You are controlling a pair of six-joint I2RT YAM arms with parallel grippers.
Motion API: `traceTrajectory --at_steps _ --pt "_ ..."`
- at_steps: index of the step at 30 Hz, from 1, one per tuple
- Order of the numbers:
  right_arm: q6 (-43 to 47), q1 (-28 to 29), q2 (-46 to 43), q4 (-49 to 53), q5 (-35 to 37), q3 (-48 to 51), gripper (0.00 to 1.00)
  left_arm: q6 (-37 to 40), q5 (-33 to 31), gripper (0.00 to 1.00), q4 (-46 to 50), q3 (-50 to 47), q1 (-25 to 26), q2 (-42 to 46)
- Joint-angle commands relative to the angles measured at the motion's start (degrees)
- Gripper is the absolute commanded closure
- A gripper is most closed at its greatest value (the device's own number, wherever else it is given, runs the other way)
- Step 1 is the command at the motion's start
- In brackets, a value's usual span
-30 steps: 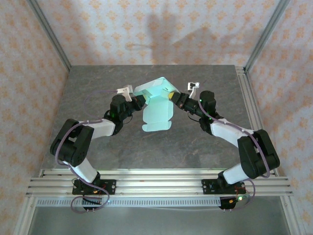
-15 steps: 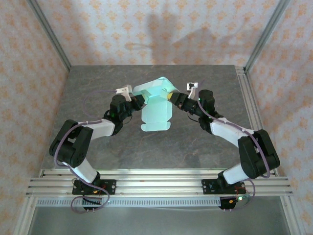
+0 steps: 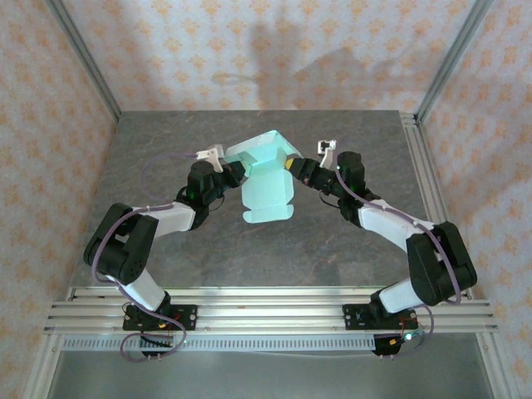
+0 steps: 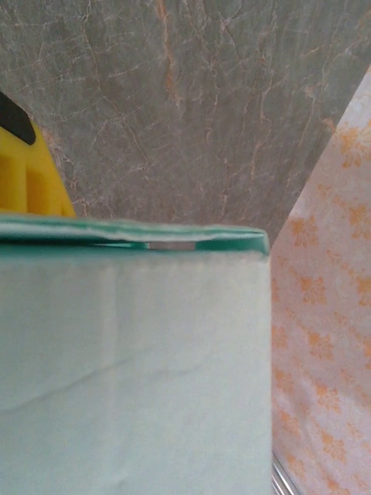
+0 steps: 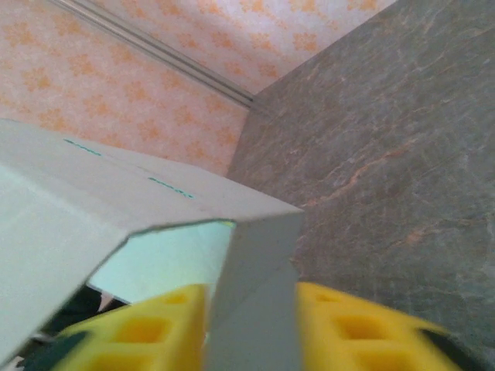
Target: Fold the paper box
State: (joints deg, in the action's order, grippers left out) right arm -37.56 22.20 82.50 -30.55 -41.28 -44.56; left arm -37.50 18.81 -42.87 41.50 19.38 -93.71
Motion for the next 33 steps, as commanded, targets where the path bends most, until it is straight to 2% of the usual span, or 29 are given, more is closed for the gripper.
traceTrajectory --at_steps 1,4,9,14,19,24,29,33 --pt "4.2 0.3 -4.4 2.8 4.2 -0.1 0.48 -0.3 -3.8 1.00 -0.3 0.7 0.0 2.6" --pt "6.1 0.2 -6.7 6.0 6.6 -0.8 0.42 -0.3 -8.0 1.00 1.7 0.3 0.0 2.9" --pt "10.5 0.6 -9.0 16.3 9.7 -6.3 0.41 1.1 -15.7 1.00 3.8 -0.7 0.0 2.5" --pt "21.1 6.5 -6.8 32.7 19.9 -19.1 0.41 3.0 -23.5 1.00 6.7 -1.2 0.2 2.5" --pt "28.9 13.0 3.6 48.6 28.1 -37.9 0.41 3.3 -27.1 1.00 8.9 -0.8 0.5 2.5" --pt "31.7 16.9 15.0 58.2 30.4 -54.3 0.42 3.9 -28.7 1.00 10.3 -0.6 0.9 2.6" --pt "32.5 18.2 25.8 67.8 31.0 -69.1 0.43 4.8 -29.6 1.00 11.6 -0.5 1.5 3.2" --pt "30.1 18.2 31.3 72.0 31.7 -75.2 0.51 5.2 -30.5 1.00 13.1 -0.1 1.5 3.5"
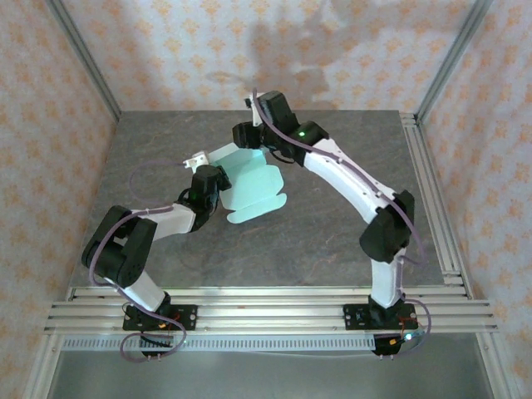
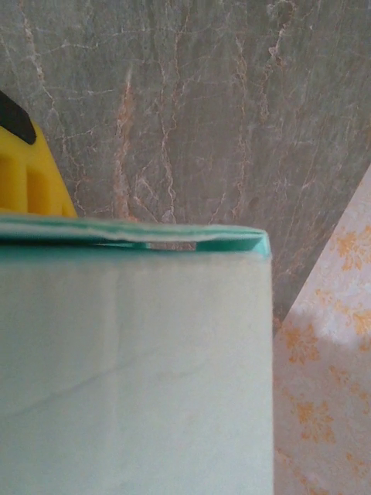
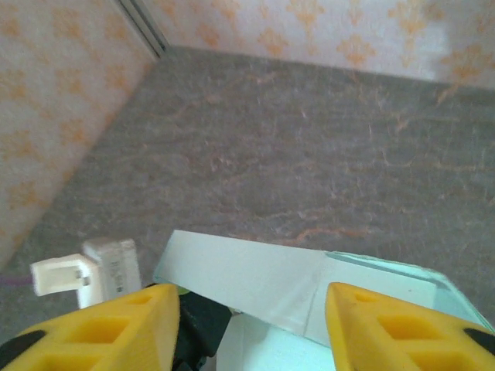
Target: Fold the paper box
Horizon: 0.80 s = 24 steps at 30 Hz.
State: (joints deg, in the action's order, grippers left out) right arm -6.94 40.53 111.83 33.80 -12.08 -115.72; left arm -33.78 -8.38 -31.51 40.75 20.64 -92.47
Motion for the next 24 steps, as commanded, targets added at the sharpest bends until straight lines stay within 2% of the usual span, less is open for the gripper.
traceTrajectory --at_steps 1,6,9,16,24 --pt "-1.3 -0.1 2.6 8.2 3.3 -4.8 0.52 1.4 -3.5 1.00 1.9 0.6 0.3 2.2" --pt "-4.3 -0.1 5.1 10.9 6.9 -7.5 0.58 1.2 -3.3 1.00 1.9 1.0 0.3 1.8" --pt "-5.9 -0.2 6.2 11.7 6.1 -8.4 0.62 1.0 -3.1 1.00 2.0 1.4 0.4 1.5" --pt "-8.0 -0.3 7.6 11.6 5.3 -8.7 0.64 0.6 -3.0 1.00 2.0 1.4 0.4 1.8" --pt "-9.2 -0.7 8.8 11.0 2.3 -9.4 0.71 0.7 -2.7 1.00 2.3 1.3 0.4 2.3"
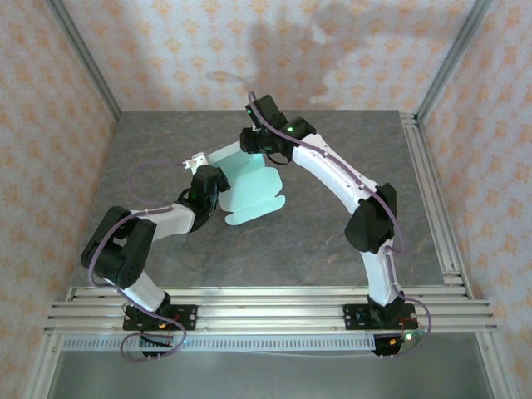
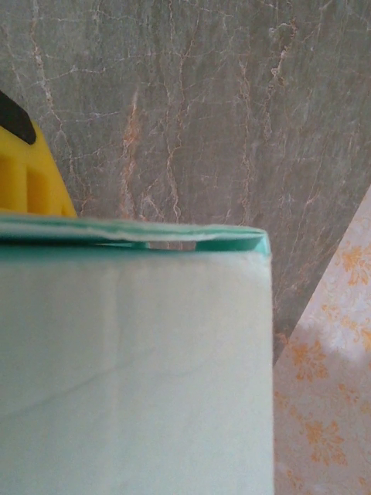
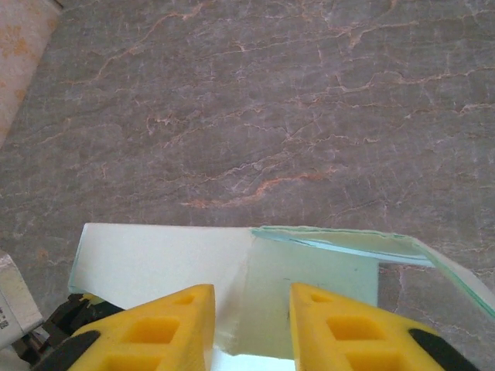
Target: Fold the paper box
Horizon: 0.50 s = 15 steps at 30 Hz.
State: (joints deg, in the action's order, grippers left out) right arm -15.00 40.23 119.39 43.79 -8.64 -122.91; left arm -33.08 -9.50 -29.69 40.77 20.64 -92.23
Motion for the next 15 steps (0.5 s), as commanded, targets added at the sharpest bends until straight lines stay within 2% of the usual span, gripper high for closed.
traceTrajectory --at_steps 1,13,15 --pt "-1.1 -0.4 1.3 1.1 -1.2 -2.2 0.72 0.1 -1.7 1.00 0.5 1.2 0.4 2.0" --pt "-1.1 -0.5 1.2 1.0 -2.3 -2.0 0.93 -0.1 -1.1 1.00 0.8 1.3 0.4 2.0" --pt "-1.1 -0.4 1.1 1.0 -2.1 -2.0 0.93 -0.1 -1.1 1.00 0.7 1.3 0.4 2.0"
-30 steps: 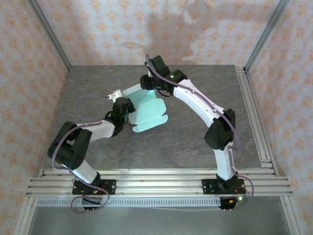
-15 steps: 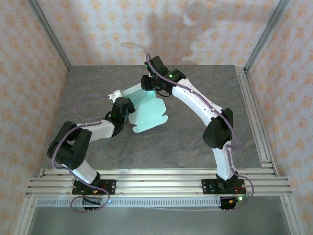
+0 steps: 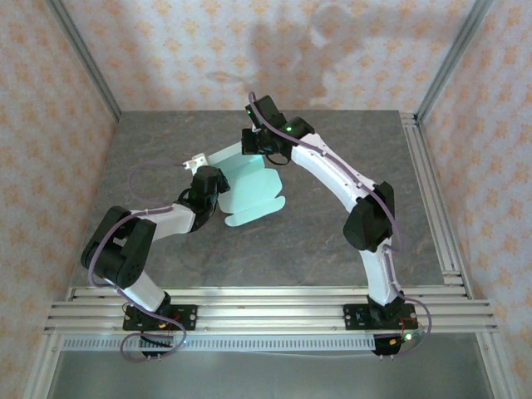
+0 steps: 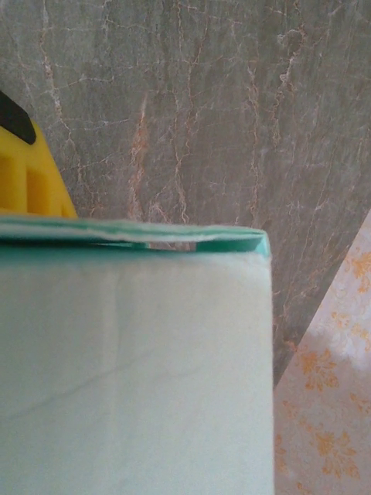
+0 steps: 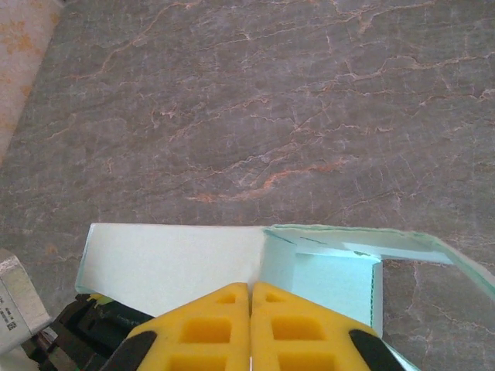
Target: Fold the paper box
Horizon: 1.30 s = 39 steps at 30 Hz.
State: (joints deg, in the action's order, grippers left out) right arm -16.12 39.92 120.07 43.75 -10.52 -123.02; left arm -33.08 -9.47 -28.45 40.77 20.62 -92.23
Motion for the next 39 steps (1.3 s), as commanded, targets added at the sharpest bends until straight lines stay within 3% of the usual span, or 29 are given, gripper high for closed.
traceTrajectory --at_steps 1,3,5,7,13,16,21,25,31,36,39 --pt "-0.1 -0.2 0.4 1.1 -0.1 -1.9 0.87 -0.2 -1.1 1.00 -0.5 1.3 0.4 2.1" --pt "-0.1 -0.2 0.4 1.0 0.0 -1.8 0.73 -0.2 -1.2 1.00 -0.5 1.2 0.4 2.1" --pt "-0.4 -0.3 0.6 0.7 -0.2 -1.8 0.71 -0.1 -1.2 1.00 -0.4 1.2 0.4 2.2" --pt "-0.4 -0.3 0.9 0.6 -1.0 -1.8 0.71 -0.1 -1.2 1.00 -0.4 1.2 0.3 2.2" --pt "-0.5 -0.3 0.8 0.2 -2.2 -2.0 0.88 -0.1 -1.3 1.00 -0.2 1.2 0.4 2.2" --pt "0.0 -0.3 0.1 0.2 -1.7 -1.8 0.88 -0.1 -1.4 1.00 -0.1 1.2 0.4 2.2" --pt "0.8 -0.3 -2.6 -1.5 0.1 0.5 0.66 -0.1 -1.5 1.00 0.2 1.2 0.4 2.2" --pt "3.5 -0.3 -8.3 -7.1 -1.4 7.1 0.62 0.3 -1.4 1.00 1.6 1.8 0.3 2.1" --pt "7.0 -2.4 -23.0 -19.9 -1.5 25.7 0.59 1.4 2.6 1.00 3.6 2.9 -0.4 1.5" --pt "5.0 -11.0 -32.3 -28.1 -10.4 38.4 0.58 4.6 9.8 1.00 4.8 4.0 -0.8 1.8" --pt "4.8 -17.5 -34.2 -33.1 -22.1 43.9 0.58 5.9 14.5 1.00 5.2 4.5 -1.0 2.3"
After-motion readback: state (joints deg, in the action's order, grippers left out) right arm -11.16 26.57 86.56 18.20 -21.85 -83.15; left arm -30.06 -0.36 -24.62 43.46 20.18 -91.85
